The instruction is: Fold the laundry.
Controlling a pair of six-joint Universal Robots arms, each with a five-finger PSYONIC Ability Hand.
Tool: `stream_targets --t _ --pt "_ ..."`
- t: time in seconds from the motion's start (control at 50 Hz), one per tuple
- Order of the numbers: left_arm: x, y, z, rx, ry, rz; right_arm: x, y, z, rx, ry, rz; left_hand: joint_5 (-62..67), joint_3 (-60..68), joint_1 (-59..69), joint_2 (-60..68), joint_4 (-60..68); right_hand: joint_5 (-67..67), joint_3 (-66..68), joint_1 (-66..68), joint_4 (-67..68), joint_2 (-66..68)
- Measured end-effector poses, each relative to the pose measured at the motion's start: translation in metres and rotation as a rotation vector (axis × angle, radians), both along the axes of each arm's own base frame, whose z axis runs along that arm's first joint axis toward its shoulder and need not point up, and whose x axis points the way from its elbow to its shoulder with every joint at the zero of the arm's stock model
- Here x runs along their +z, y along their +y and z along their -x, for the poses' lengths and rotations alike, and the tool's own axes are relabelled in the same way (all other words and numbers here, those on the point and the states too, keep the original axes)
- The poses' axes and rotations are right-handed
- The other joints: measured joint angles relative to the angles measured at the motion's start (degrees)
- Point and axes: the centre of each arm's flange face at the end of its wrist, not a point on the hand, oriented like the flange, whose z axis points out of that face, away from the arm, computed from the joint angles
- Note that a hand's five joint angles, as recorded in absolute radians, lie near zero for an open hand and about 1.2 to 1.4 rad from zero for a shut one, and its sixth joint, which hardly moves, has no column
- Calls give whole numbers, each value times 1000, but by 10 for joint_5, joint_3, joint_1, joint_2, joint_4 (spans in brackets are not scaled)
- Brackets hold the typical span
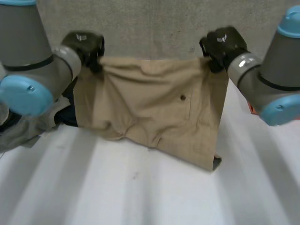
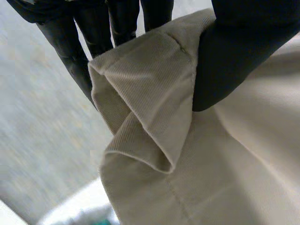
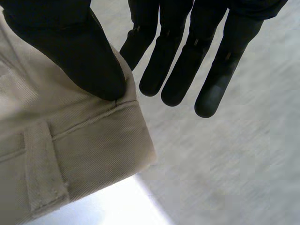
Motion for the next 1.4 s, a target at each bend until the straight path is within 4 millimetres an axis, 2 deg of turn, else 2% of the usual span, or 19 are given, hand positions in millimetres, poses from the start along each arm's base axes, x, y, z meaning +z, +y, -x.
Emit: stream_targets --t 0.08,0.1,0.18,0.26,0.34,0.4,0.5,0.52,0.56,0.6,0.62,0.7,0.78,0.88,1.08,1.14,1.18,1.3,1.4 --pt "57 -12 4 17 121 268 40 -20 -11 -39 -112 251 0 0 0 0 0 0 0 0 0 0" --pt "64 -12 4 18 134 295 46 -22 -12 -44 -127 283 0 0 0 0 0 0 0 0 0 0" --pt "133 -1 -1 18 290 595 99 -24 -13 -66 -258 530 0 0 0 0 0 0 0 0 0 0" --pt "152 10 -6 -2 351 698 116 -18 -10 -51 -304 595 0 0 0 0 0 0 0 0 0 0" --pt "138 13 -7 -17 340 668 113 -13 -7 -12 -308 568 0 0 0 0 0 0 0 0 0 0" --pt "104 12 -9 -15 294 567 91 -9 -5 37 -285 480 0 0 0 0 0 0 0 0 0 0" --pt "35 15 -13 3 205 364 32 -5 -2 96 -217 275 0 0 0 0 0 0 0 0 0 0" --pt "35 15 -13 3 205 364 32 -5 -2 96 -217 275 0 0 0 0 0 0 0 0 0 0" --pt "-4 22 -14 10 153 250 -10 -3 1 119 -166 144 0 0 0 0 0 0 0 0 0 0" --pt "-19 26 -15 11 132 206 -27 -1 2 126 -143 92 0 0 0 0 0 0 0 0 0 0" --pt "-40 34 -16 10 99 139 -51 1 5 134 -107 21 0 0 0 0 0 0 0 0 0 0" --pt "-84 56 -16 -3 16 -7 -100 9 14 138 -1 -142 0 0 0 0 0 0 0 0 0 0" --pt "-111 84 -18 -29 -80 -146 -128 24 27 133 122 -288 0 0 0 0 0 0 0 0 0 0" --pt "-125 118 -23 -61 -192 -304 -132 55 42 143 264 -448 0 0 0 0 0 0 0 0 0 0" --pt "-125 194 -36 -164 -402 -599 -105 127 78 224 600 -648 -5 -10 -8 -11 -6 0 0 0 0 0" --pt "-122 205 -37 -180 -434 -627 -103 140 87 252 682 -648 -161 -181 -194 -195 -185 0 0 0 0 0" --pt "-119 208 -38 -182 -445 -623 -104 143 90 258 708 -639 -328 -354 -365 -361 -355 0 0 0 0 0" --pt "-104 196 -39 -138 -439 -514 -110 141 94 233 692 -605 -433 -449 -438 -456 -460 0 0 0 0 0" --pt "-92 156 -41 -47 -404 -359 -117 136 93 200 604 -594 -471 -488 -470 -495 -494 0 0 0 0 0"
